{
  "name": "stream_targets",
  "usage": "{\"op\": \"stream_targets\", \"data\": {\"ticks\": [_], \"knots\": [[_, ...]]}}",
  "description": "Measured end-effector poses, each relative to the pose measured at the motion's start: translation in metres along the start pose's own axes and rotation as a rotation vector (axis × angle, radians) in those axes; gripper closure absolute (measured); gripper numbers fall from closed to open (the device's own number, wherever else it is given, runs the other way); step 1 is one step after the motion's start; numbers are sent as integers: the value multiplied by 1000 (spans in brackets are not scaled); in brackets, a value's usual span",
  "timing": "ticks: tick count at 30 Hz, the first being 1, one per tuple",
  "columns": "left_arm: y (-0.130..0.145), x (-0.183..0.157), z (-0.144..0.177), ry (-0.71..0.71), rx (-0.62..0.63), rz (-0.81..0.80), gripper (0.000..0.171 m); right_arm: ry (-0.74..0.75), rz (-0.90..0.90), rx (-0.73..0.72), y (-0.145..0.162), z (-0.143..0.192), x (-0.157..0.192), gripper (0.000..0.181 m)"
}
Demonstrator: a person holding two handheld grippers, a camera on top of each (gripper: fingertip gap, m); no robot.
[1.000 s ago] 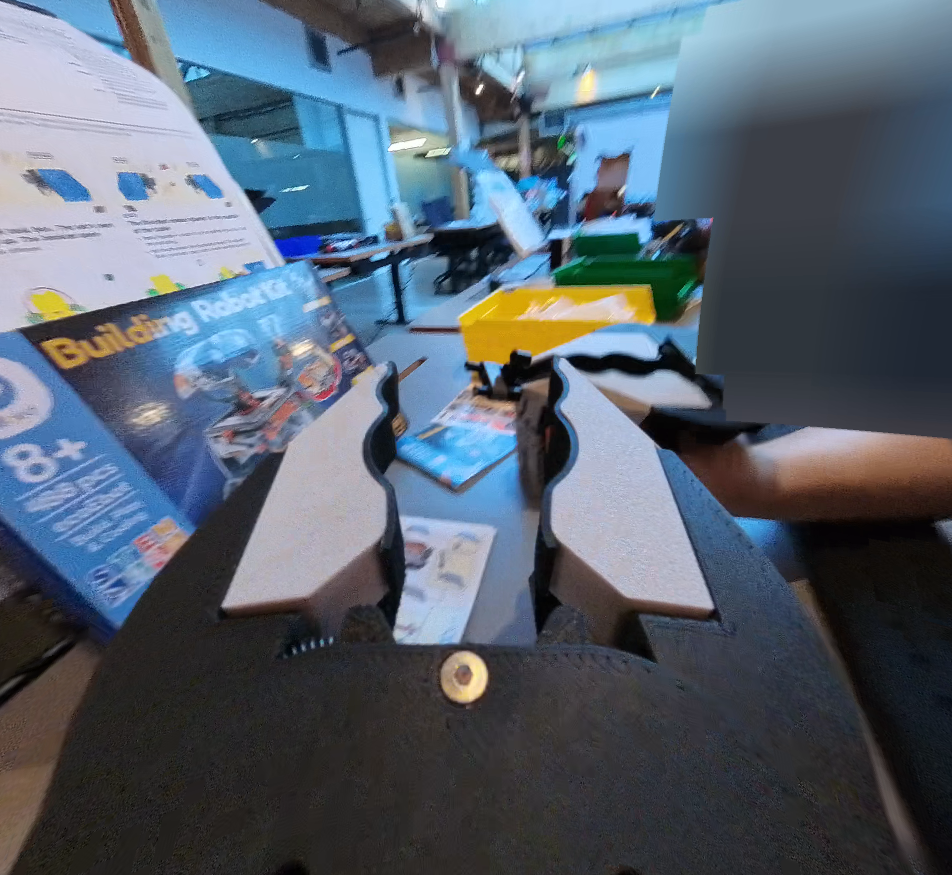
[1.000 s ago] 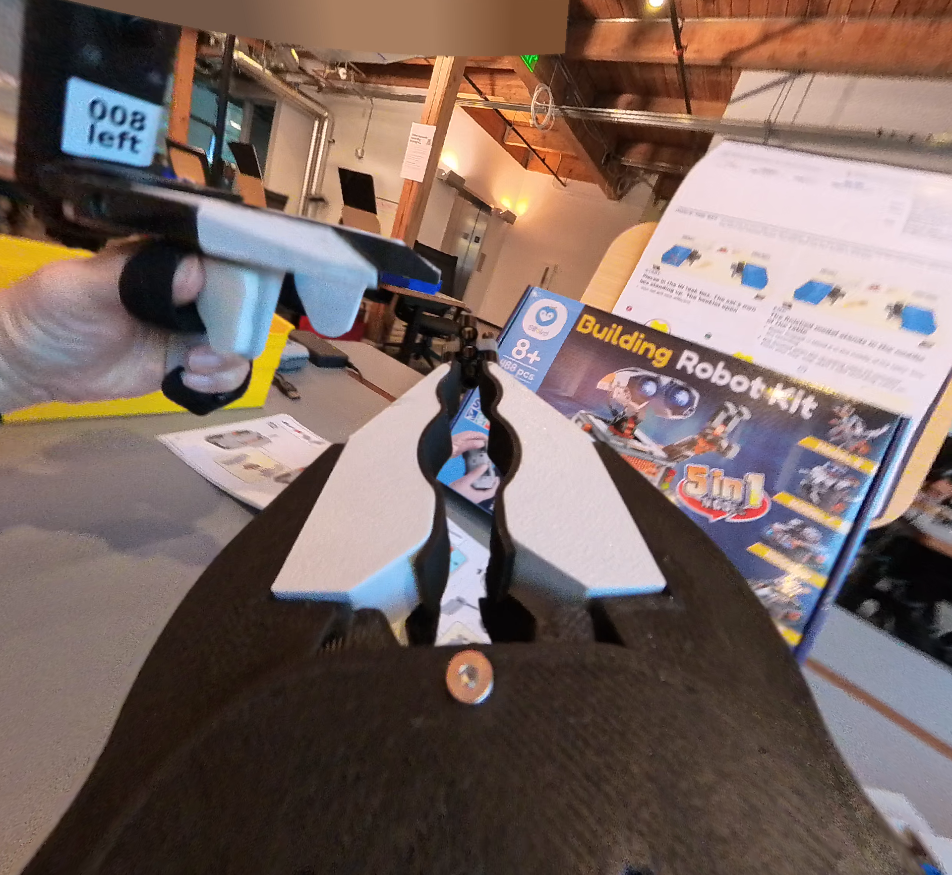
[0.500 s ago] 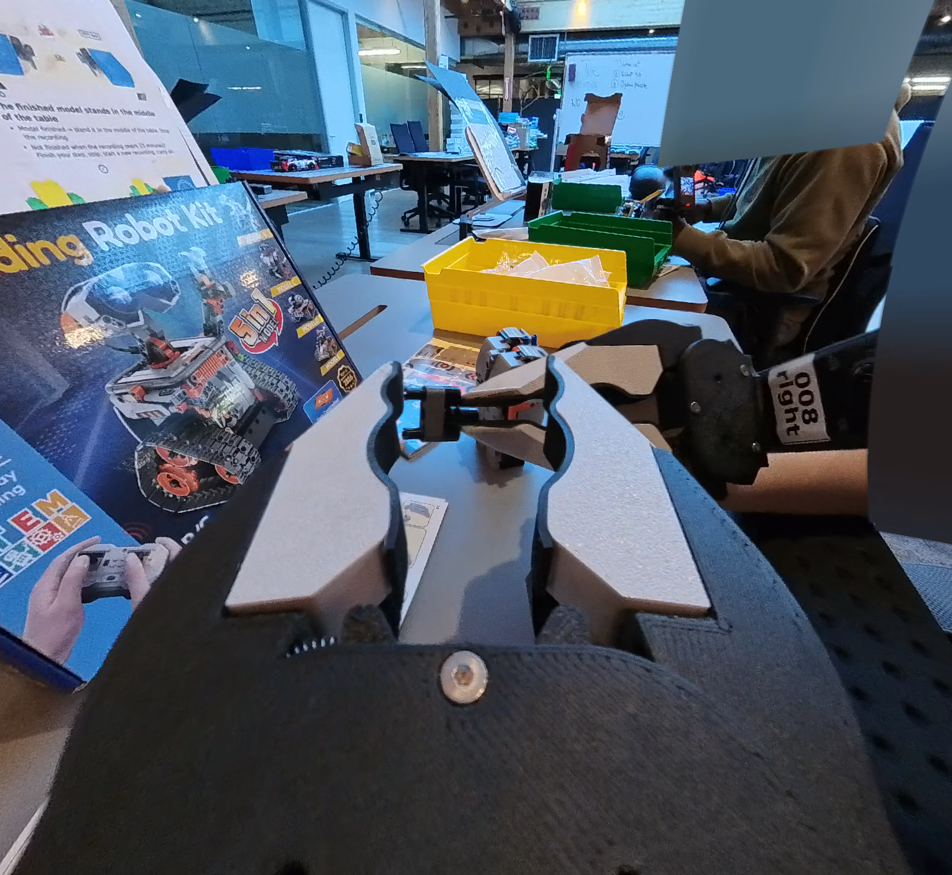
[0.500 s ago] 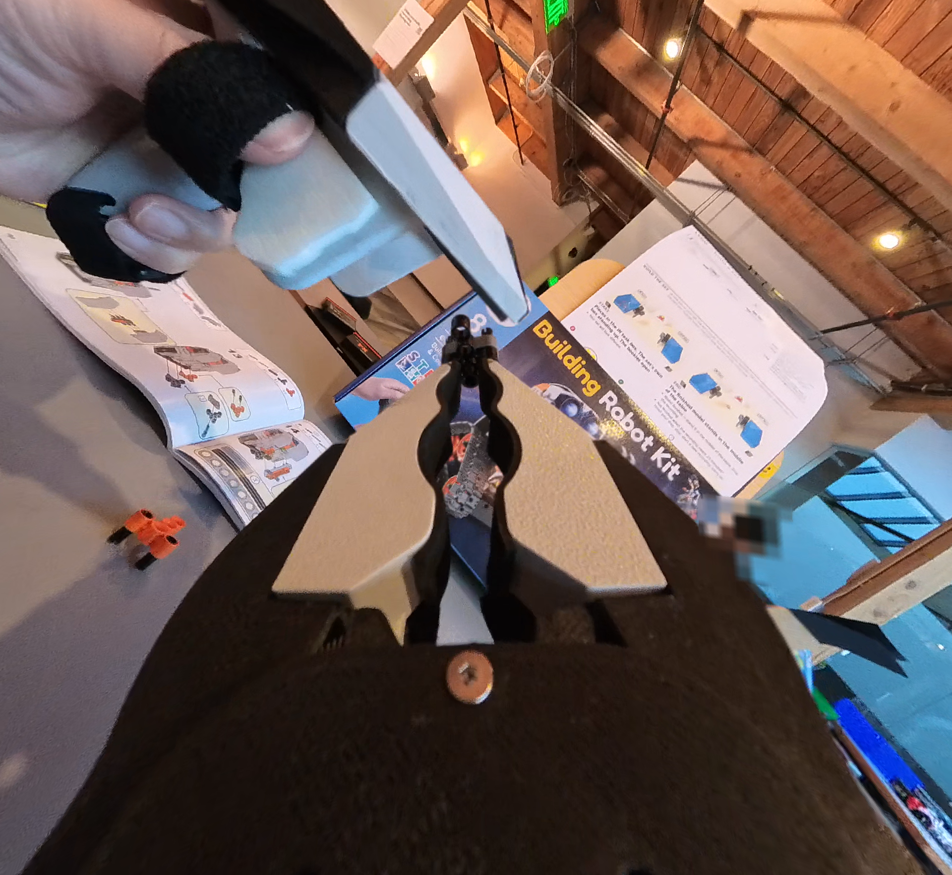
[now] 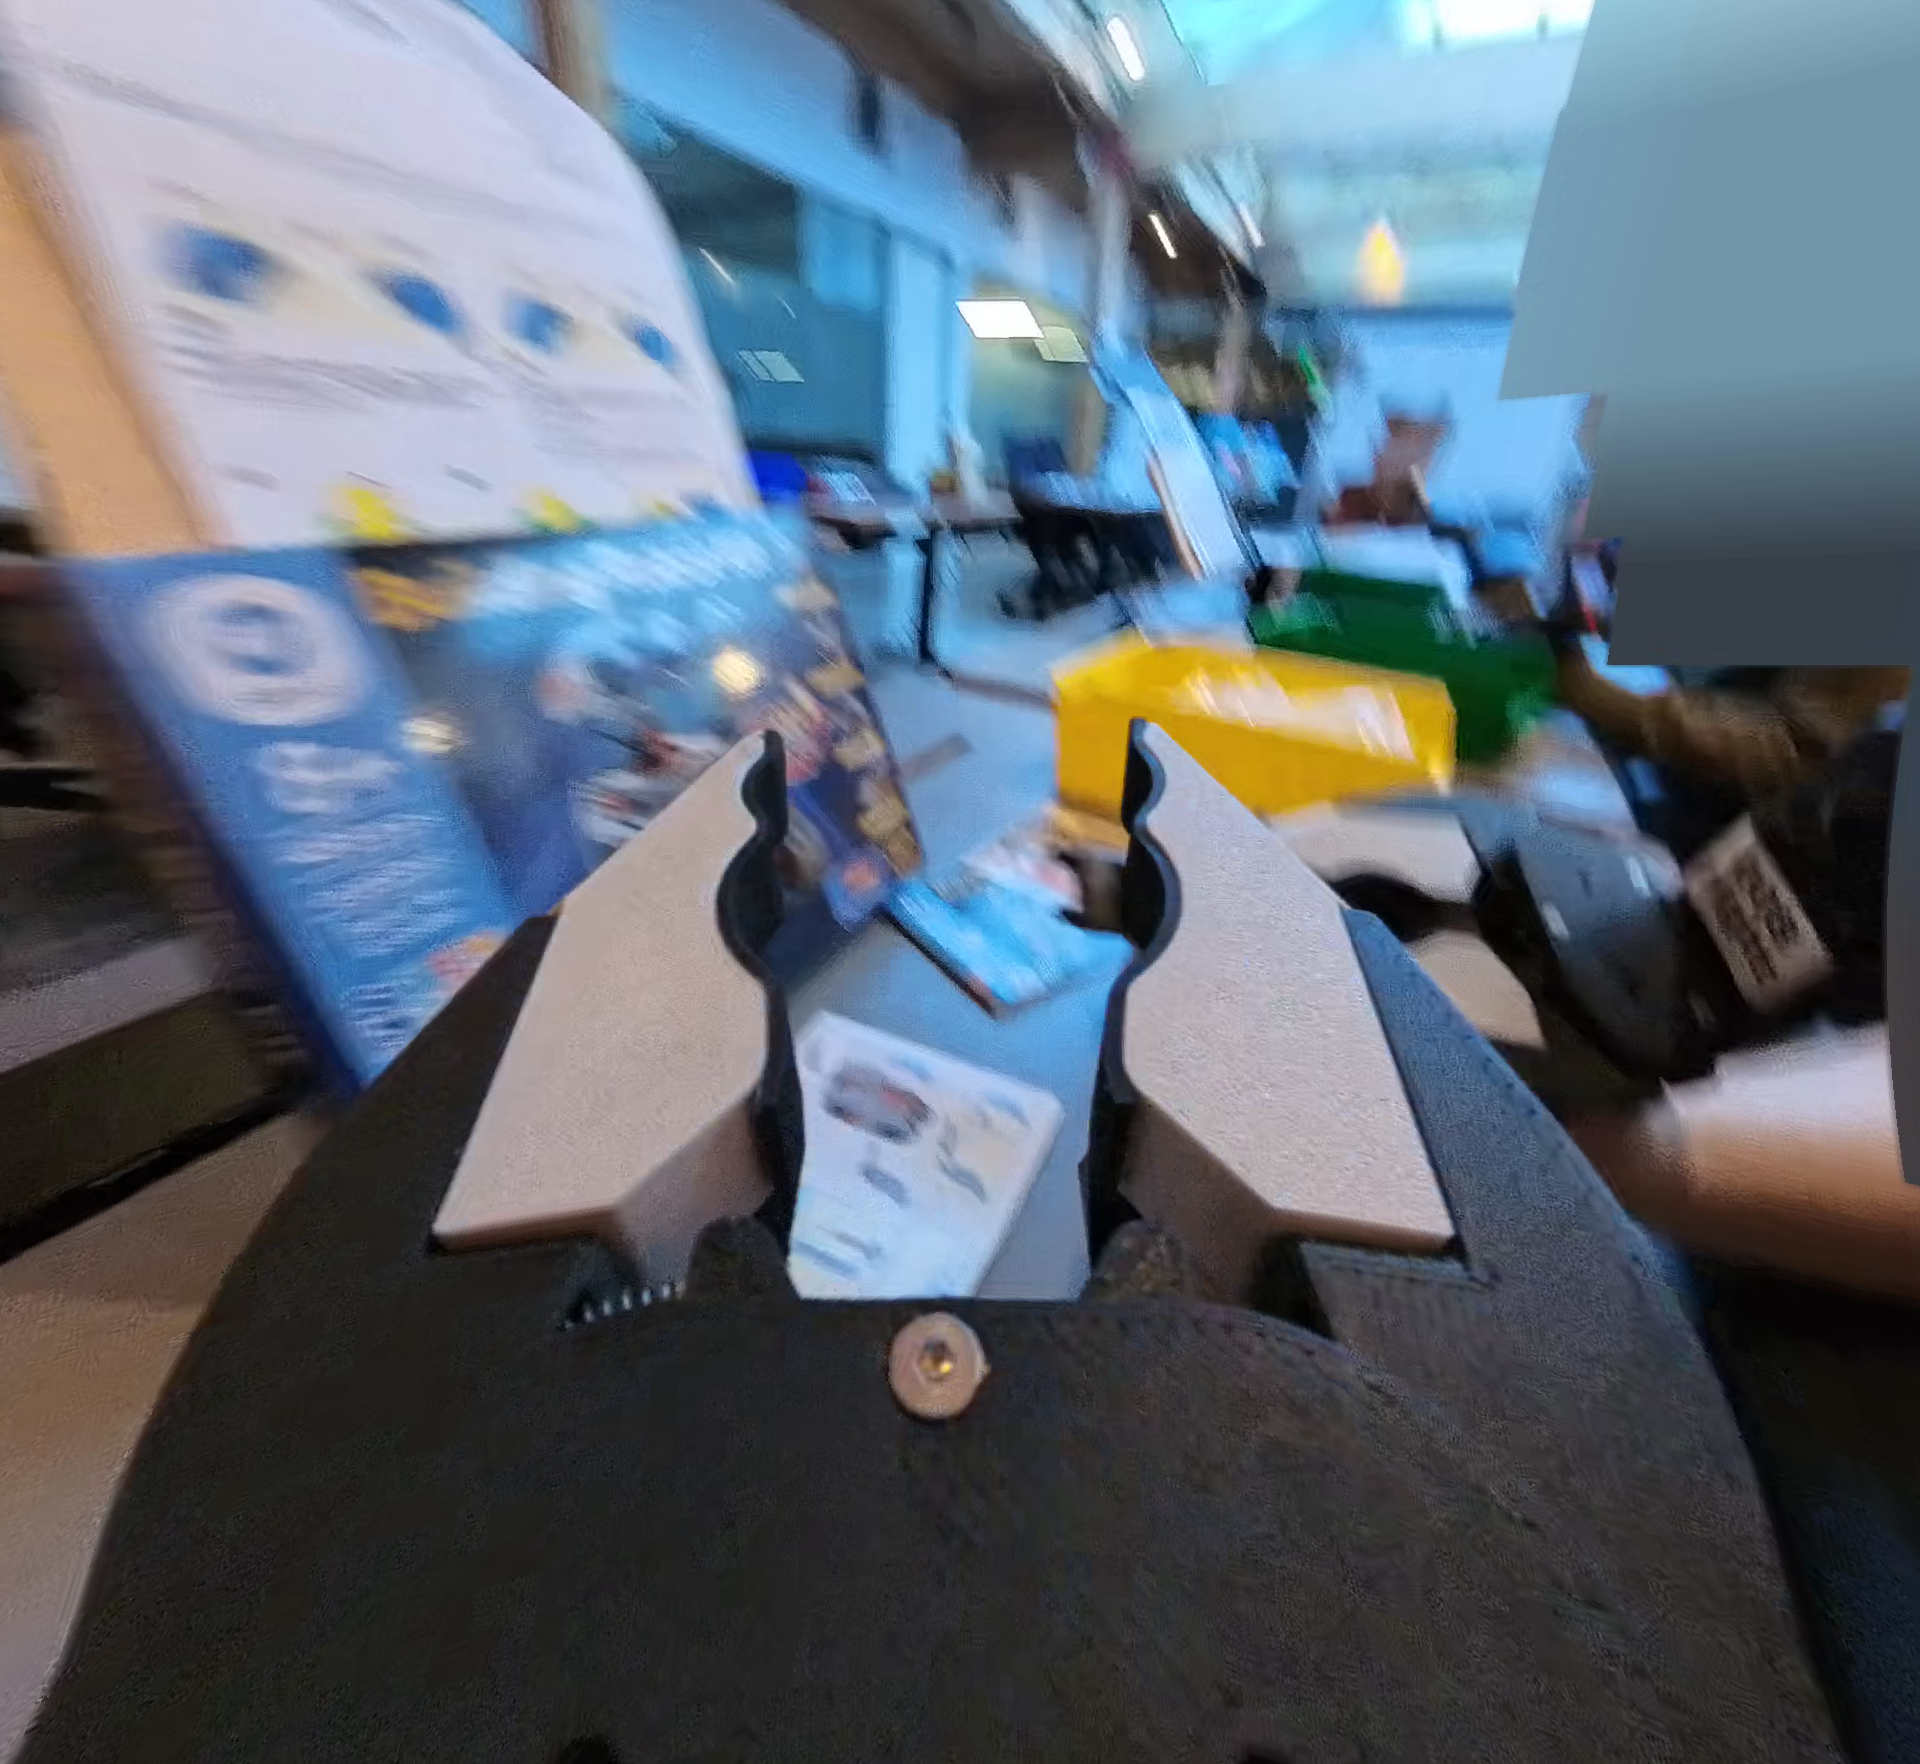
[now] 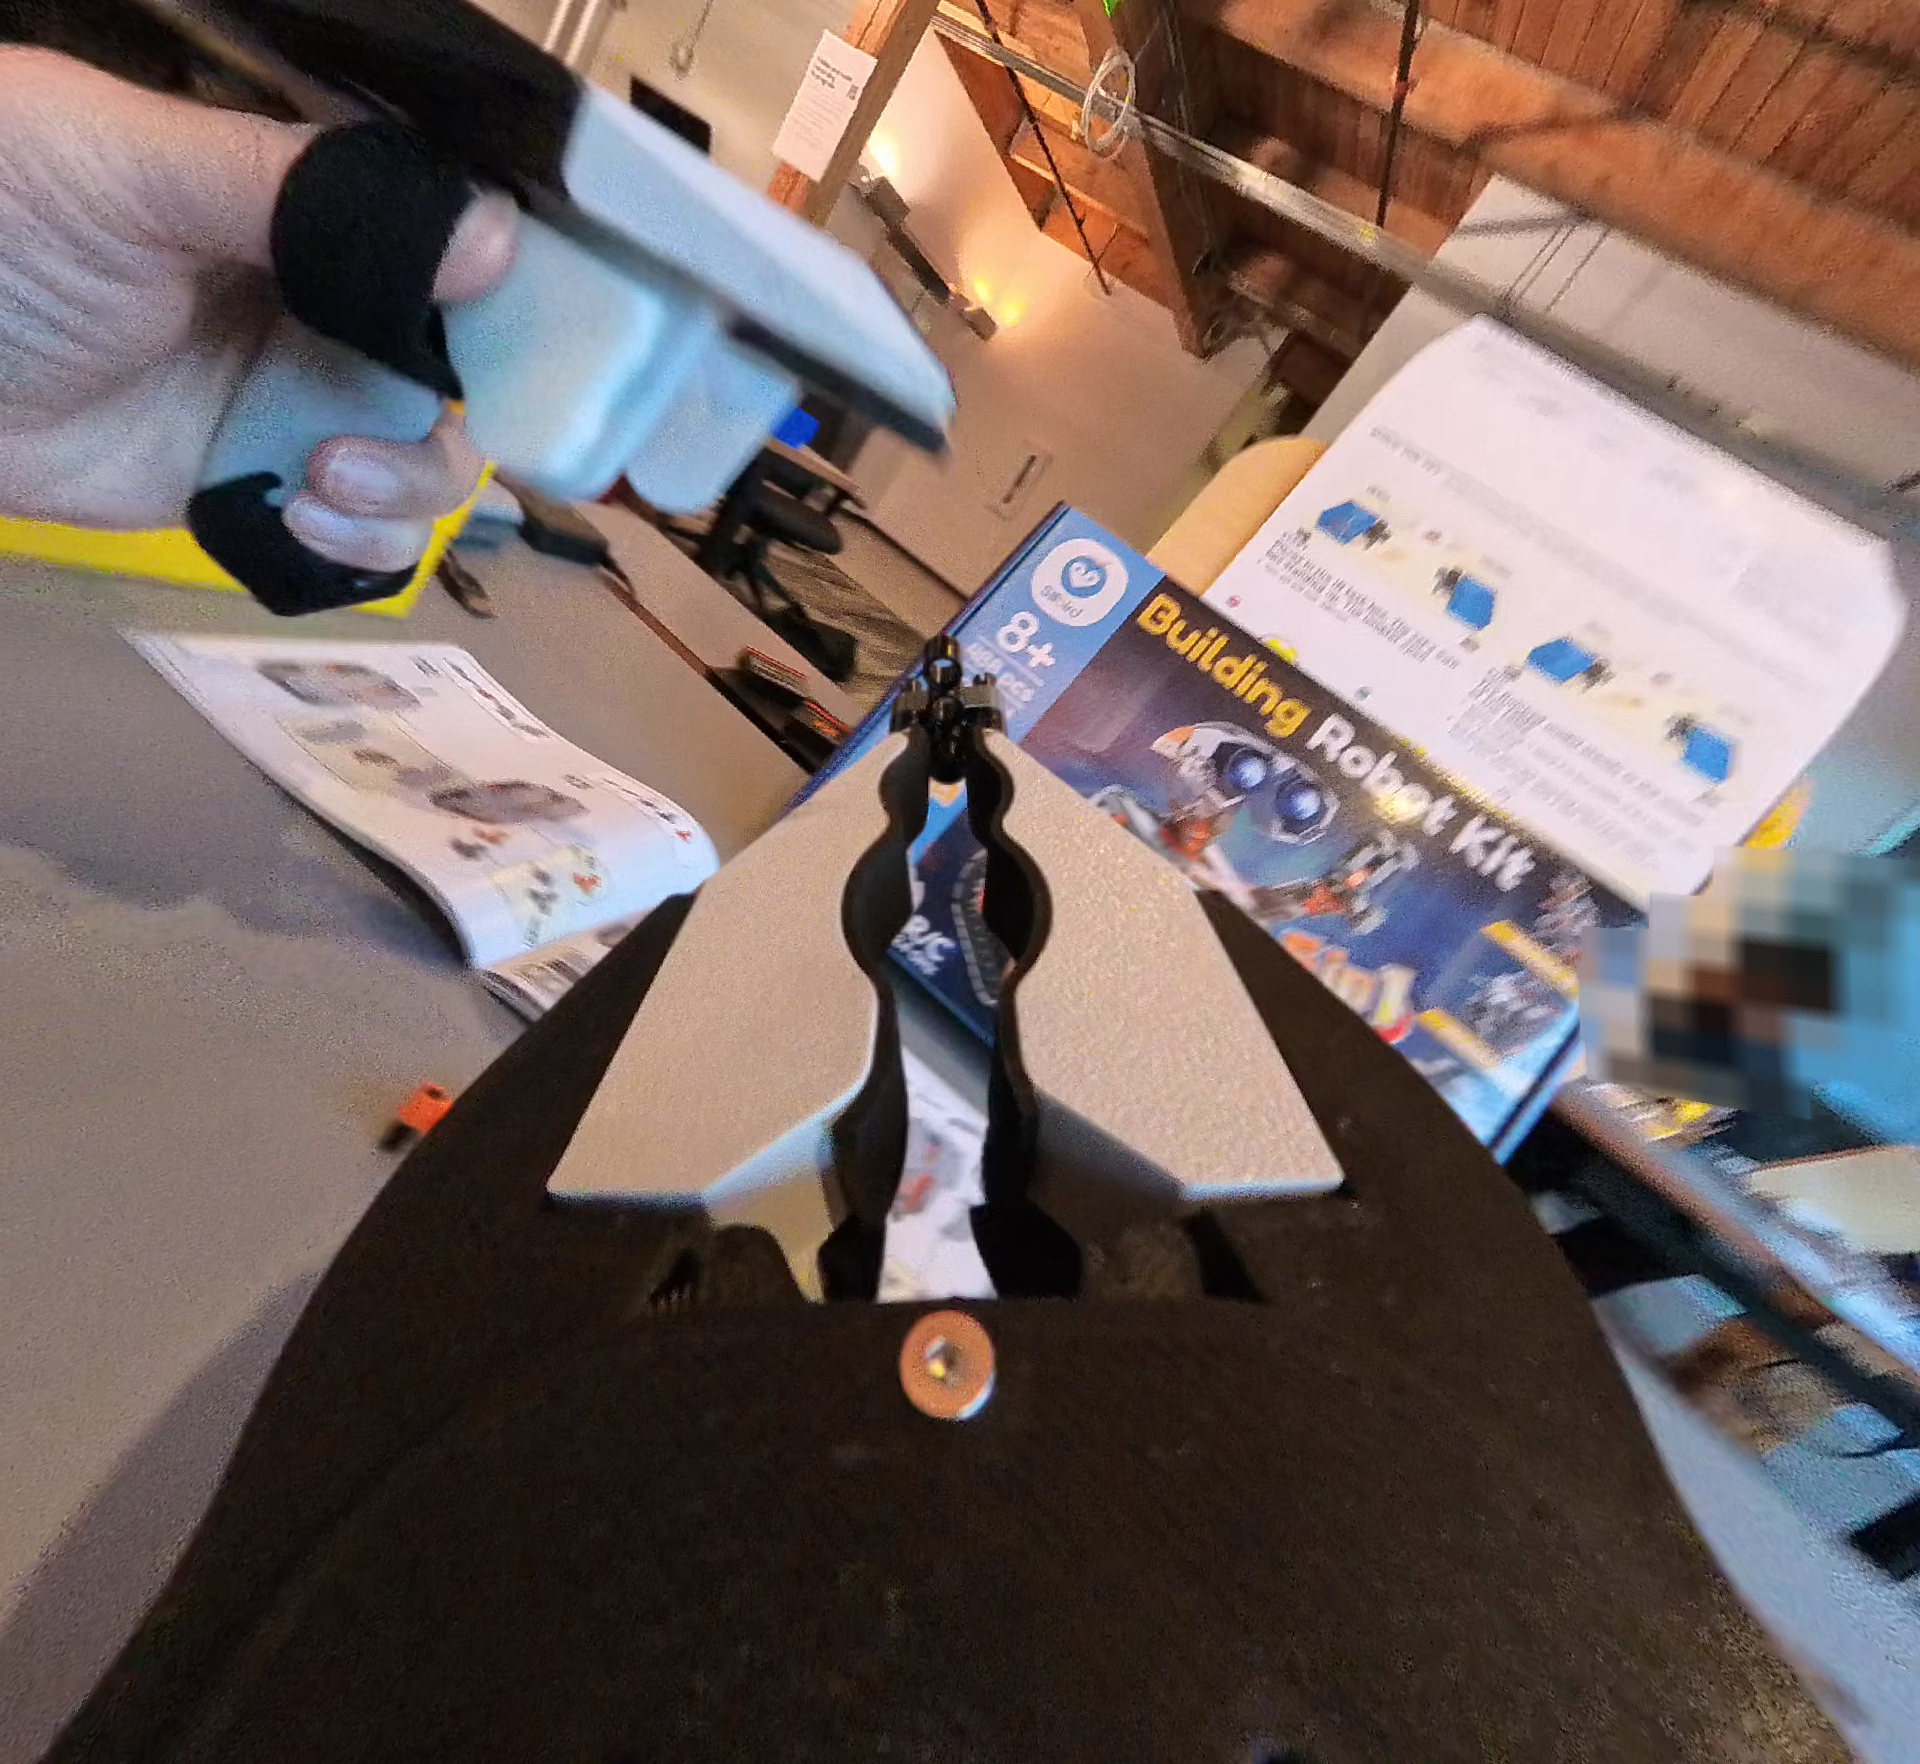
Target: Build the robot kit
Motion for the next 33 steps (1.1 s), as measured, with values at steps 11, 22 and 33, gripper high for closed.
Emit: {"op": "stream_targets", "data": {"ticks": [11,22,33], "knots": [[-1,50,71,-585,-200,-60,110,-183,-506,328,32,-15,11,177],[-2,53,74,-593,-224,11,116,-203,-538,374,39,-18,11,177],[0,56,77,-611,-227,30,117,-208,-513,350,36,-17,12,177]]}}
Point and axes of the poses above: each gripper's, where its closed fingertips meet, z back along the fingers, y out of its underside, x = y × z across the jaws, the point moved 10 cm from there along z, back along the fingers, and after that the axes turned 8 degrees about y, right-handed, at the moved point
